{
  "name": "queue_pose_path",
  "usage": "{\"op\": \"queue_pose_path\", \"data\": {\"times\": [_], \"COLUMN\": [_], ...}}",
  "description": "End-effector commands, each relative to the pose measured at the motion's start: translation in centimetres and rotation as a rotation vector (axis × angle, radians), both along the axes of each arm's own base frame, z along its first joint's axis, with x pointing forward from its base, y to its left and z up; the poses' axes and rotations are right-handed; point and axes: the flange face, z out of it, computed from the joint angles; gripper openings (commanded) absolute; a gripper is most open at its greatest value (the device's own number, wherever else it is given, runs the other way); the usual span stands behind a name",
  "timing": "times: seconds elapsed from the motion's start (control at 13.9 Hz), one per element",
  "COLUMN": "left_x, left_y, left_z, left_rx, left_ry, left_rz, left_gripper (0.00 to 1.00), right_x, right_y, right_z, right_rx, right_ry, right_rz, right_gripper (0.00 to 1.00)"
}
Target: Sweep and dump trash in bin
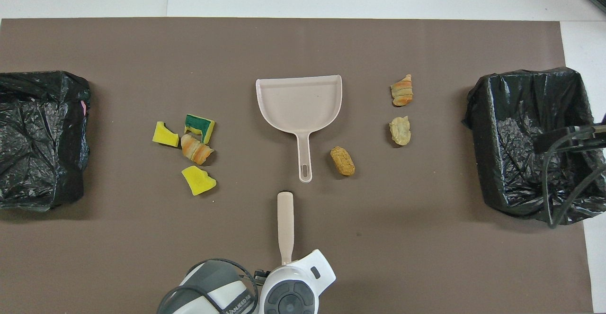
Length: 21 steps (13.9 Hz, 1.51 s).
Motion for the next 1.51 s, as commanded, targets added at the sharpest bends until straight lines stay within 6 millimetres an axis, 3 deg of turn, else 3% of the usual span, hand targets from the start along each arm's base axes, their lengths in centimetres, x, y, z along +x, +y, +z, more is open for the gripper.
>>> {"op": "queue_pose_path", "data": {"times": [0.0,0.43,0.65,0.79,0.94,1.15,1.22,1.3,1.44], "left_x": [-0.4,2.1,2.7,4.6,6.1,9.9,10.9,12.4,15.6], "left_y": [1.0,2.5,4.3,6.5,9.7,16.2,18.0,20.4,26.4], "left_z": [0.2,1.3,2.2,3.2,5.3,10.0,10.5,10.2,9.9], "left_rx": [-0.014,0.007,0.082,0.093,0.092,0.039,0.036,0.025,0.001], "left_ry": [0.002,0.036,0.132,0.163,0.197,0.228,0.246,0.254,0.247], "left_rz": [-0.001,-0.012,-0.069,-0.044,-0.038,-0.033,-0.027,-0.012,0.035], "left_gripper": [0.0,0.0,0.0,0.0,0.0,0.0,0.0,0.0,0.0], "right_x": [-0.6,-0.5,-0.5,-0.6,0.2,1.2,1.3,1.5,2.4], "right_y": [0.1,-0.1,-0.8,0.1,2.2,7.0,8.3,10.7,14.5], "right_z": [-0.1,0.2,0.1,0.1,-0.7,-4.2,-5.4,-6.8,-9.4], "right_rx": [0.022,0.02,0.01,0.012,0.016,0.018,0.021,0.026,0.035], "right_ry": [-0.022,-0.026,-0.021,-0.024,-0.03,-0.019,-0.034,-0.058,-0.084], "right_rz": [0.007,0.001,-0.01,0.008,0.023,-0.048,-0.049,-0.04,-0.053], "right_gripper": [1.0,1.0,1.0,1.0,1.0,1.0,1.0,1.0,1.0]}}
